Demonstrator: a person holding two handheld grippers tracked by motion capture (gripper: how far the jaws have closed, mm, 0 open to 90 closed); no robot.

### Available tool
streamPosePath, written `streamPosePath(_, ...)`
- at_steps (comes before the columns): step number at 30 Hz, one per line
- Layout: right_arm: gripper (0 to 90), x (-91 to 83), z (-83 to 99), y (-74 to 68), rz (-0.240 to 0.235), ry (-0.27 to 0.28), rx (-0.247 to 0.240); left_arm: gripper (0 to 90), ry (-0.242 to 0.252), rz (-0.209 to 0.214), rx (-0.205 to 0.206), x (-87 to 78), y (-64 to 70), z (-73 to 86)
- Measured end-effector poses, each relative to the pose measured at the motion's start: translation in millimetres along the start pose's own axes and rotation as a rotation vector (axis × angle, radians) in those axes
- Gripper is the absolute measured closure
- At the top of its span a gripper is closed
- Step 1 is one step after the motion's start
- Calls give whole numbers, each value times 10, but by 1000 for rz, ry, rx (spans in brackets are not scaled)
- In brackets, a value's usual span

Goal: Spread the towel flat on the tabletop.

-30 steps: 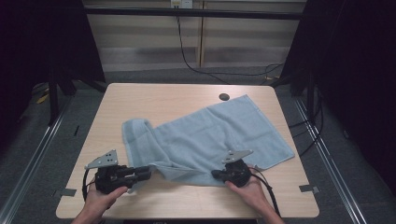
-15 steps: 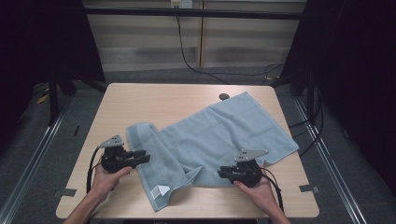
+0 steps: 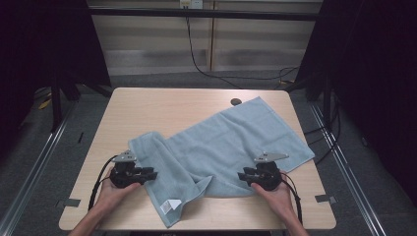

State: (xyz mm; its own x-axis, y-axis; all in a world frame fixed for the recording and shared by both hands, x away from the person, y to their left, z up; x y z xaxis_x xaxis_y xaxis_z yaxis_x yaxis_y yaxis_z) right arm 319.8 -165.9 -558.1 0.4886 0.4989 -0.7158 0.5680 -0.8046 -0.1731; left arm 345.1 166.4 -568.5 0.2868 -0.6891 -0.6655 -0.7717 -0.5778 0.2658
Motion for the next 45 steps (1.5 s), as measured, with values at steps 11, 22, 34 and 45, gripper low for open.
streamPosePath(11, 655, 421, -328, 387, 82, -6, 8, 672, -50, 61, 53, -63, 455, 209)
streamPosePath(22, 537, 497, -699, 60, -24, 33, -18, 659, 40, 184, 40, -291, 711, 89)
streamPosePath(34, 677, 474, -326, -717, -213, -63, -99, 654, 7, -20, -74, -147, -293, -136)
streamPosePath(45, 882, -232, 15, -708, -139, 47, -71, 663, -41, 99, -1, -240, 203, 272)
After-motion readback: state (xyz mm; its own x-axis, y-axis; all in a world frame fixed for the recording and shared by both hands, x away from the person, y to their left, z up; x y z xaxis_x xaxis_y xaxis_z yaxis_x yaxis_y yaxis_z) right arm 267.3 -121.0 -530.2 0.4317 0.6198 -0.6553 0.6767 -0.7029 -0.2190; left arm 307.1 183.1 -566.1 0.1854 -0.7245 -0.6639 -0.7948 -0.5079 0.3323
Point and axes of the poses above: each handheld gripper's, and its own axes: x roughly forward along the jaws, z roughly out of its underside, y roughly to its right, the point moved 10 cm from there along x, roughly forward along the jaws, and after that the axes turned 3 degrees about -y, right-handed, at the moved point
